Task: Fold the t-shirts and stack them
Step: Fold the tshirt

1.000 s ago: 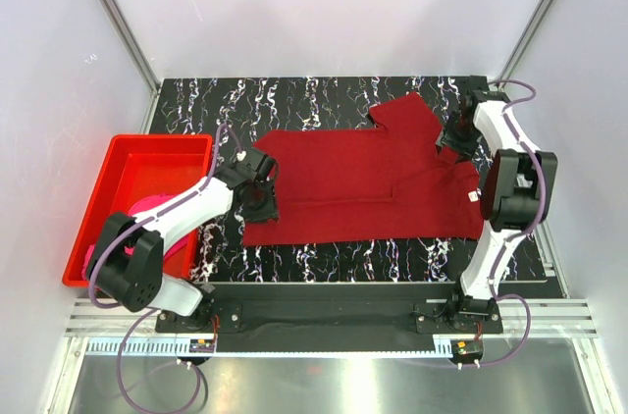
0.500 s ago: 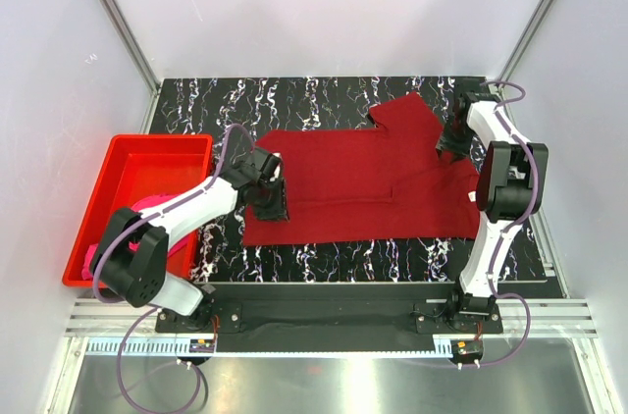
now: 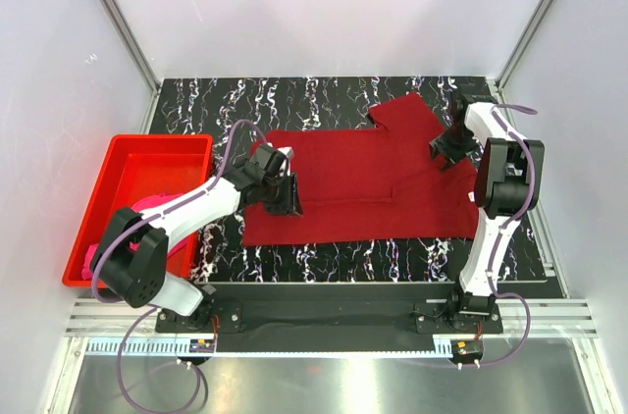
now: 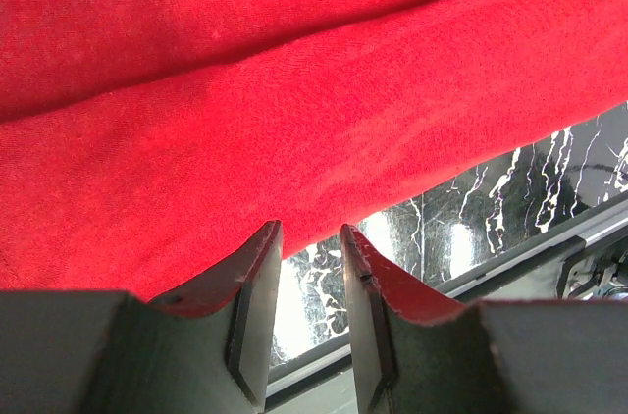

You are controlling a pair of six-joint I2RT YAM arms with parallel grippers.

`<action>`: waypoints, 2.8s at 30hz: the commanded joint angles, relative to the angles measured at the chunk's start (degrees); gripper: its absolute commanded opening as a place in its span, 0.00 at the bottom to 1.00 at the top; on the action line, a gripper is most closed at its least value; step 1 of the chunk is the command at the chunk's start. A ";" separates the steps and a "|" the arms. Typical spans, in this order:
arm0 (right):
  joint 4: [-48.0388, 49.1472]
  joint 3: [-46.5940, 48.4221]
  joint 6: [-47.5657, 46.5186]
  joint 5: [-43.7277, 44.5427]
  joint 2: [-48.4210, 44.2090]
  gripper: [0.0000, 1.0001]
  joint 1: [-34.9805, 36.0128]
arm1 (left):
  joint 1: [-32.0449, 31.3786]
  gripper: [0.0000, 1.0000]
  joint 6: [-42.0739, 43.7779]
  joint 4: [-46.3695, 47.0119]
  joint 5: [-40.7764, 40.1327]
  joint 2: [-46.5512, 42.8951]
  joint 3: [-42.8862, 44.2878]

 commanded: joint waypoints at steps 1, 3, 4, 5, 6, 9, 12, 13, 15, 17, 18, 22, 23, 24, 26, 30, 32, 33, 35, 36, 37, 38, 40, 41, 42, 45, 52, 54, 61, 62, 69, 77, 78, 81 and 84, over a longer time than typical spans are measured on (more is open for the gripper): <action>-1.57 0.47 12.19 1.95 -0.82 0.52 -0.58 | -0.28 0.35 -0.14 2.44 1.06 -1.61 0.05; -1.13 0.47 14.83 1.60 -1.26 0.52 -1.19 | -0.19 0.35 -0.14 2.44 0.97 -2.14 -0.91; -0.95 0.47 15.54 1.16 -1.44 0.52 -1.37 | -0.19 0.35 -0.23 2.61 0.97 -2.23 -1.09; -1.04 0.56 17.02 0.46 -1.53 0.52 -1.63 | -0.19 0.35 -0.23 2.62 0.80 -2.49 -1.36; -1.13 0.64 17.65 0.28 -1.61 0.52 -1.81 | -0.19 0.35 -0.06 2.53 0.88 -2.40 -1.36; -1.75 -0.05 21.16 0.81 -3.10 0.52 -2.69 | -0.19 0.35 0.38 2.26 0.71 -2.49 -1.18; -1.92 -1.46 24.59 -0.86 -3.37 0.51 -4.01 | -0.19 0.36 0.56 2.35 1.06 -2.32 -1.18; -1.92 -1.46 25.12 -1.47 -3.11 0.50 -4.27 | -0.19 0.36 0.73 2.44 1.15 -2.05 -1.10; -2.27 -1.11 27.05 -3.49 -2.76 0.49 -4.27 | -0.19 0.36 1.00 2.35 1.41 -1.79 -1.01; -2.97 -0.32 28.89 -4.03 -3.19 0.49 -4.27 | -0.19 0.36 1.17 2.35 1.50 -1.53 -0.83; -3.06 -0.23 29.42 -3.94 -3.63 0.49 -4.27 | -0.19 0.36 1.44 2.27 1.59 -1.52 -0.83; -3.41 0.29 31.27 -2.53 -5.83 0.50 -4.27 | 0.07 0.36 2.23 1.91 1.59 -1.96 -1.27; -3.67 0.29 32.49 -2.45 -5.66 0.50 -4.36 | 0.33 0.36 2.32 2.09 1.76 -1.96 -1.44; -3.85 0.38 33.12 -2.71 -5.40 0.51 -4.36 | 0.77 0.36 2.40 2.18 2.20 -1.96 -1.53; -3.77 0.47 35.13 -3.67 -4.69 0.53 -4.36 | 1.47 0.36 2.67 2.18 2.81 -1.79 -1.71; -3.15 -0.67 39.53 -4.73 -3.73 0.55 -4.36 | 2.18 0.36 3.46 1.91 3.34 -1.88 -1.80; -3.06 -0.67 41.55 -4.73 -2.67 0.56 -4.36 | 2.45 0.36 3.72 1.91 3.43 -2.14 -1.97; -2.63 -0.76 41.82 -4.73 -2.41 0.56 -4.36 | 2.79 0.36 3.90 1.74 3.61 -2.05 -2.15; -2.53 -0.24 42.70 -4.73 -1.35 0.56 -4.36 | 3.24 0.36 4.07 1.74 3.79 -2.23 -2.41; -2.36 0.11 42.88 -4.73 -1.00 0.57 -4.36 | 3.59 0.36 4.16 1.82 3.87 -2.40 -2.50; -2.45 0.81 43.05 -4.73 -0.39 0.56 -4.36 | 3.76 0.36 4.25 1.83 4.13 -2.40 -2.85; -3.06 1.26 43.40 -4.82 0.05 0.56 -4.36 | 4.03 0.36 4.25 1.74 4.14 -2.49 -2.94; -3.59 1.87 43.75 -4.82 0.93 0.56 -4.45 | 4.55 0.36 4.43 1.83 4.49 -2.49 -3.29; -3.50 1.79 44.28 -4.73 1.11 0.56 -4.62 | 4.73 0.36 4.43 1.91 4.75 -2.49 -3.38; -3.24 1.70 44.37 -4.82 1.11 0.55 -4.62 | 5.08 0.36 4.34 1.91 4.93 -2.49 -3.47; -3.41 1.52 44.90 -4.73 1.90 0.52 -4.80 | 5.61 0.36 4.43 2.26 5.37 -2.40 -4.08; -3.76 2.49 43.23 -4.20 3.39 0.42 -4.98 | 5.96 0.37 4.34 2.44 5.81 -2.14 -4.70; -3.94 2.58 42.97 -4.12 3.40 0.34 -5.06 | 6.05 0.37 4.25 2.62 5.98 -1.97 -4.70; -3.94 3.36 39.46 -4.73 1.64 0.00 -5.50 | 6.14 0.37 4.25 2.62 6.77 -2.05 -4.61; -4.29 3.63 38.67 -4.73 1.38 0.00 -5.42 | 6.14 0.37 4.25 2.79 7.12 -2.14 -4.61; -1.40 1.81 24.79 -9.99 -3.98 0.00 -5.42 | 6.05 0.37 1.97 5.43 8.35 -3.02 -6.28; 7.83 -12.00 11.42 -19.23 -14.52 0.00 -5.50 | 6.05 0.40 -0.84 9.64 12.39 -3.37 -5.67; 8.18 -14.45 9.59 -19.84 -16.45 0.00 -5.59 | 6.05 0.41 -1.02 10.00 12.83 -3.37 -5.40; 8.28 -19.37 7.20 -21.07 -19.88 0.00 -6.29 | 5.79 0.44 -2.42 11.93 14.50 -4.16 -4.61; 9.59 -25.71 4.39 -22.13 -24.18 0.00 -8.05 | 4.47 0.46 -3.31 13.07 14.51 -5.04 -3.47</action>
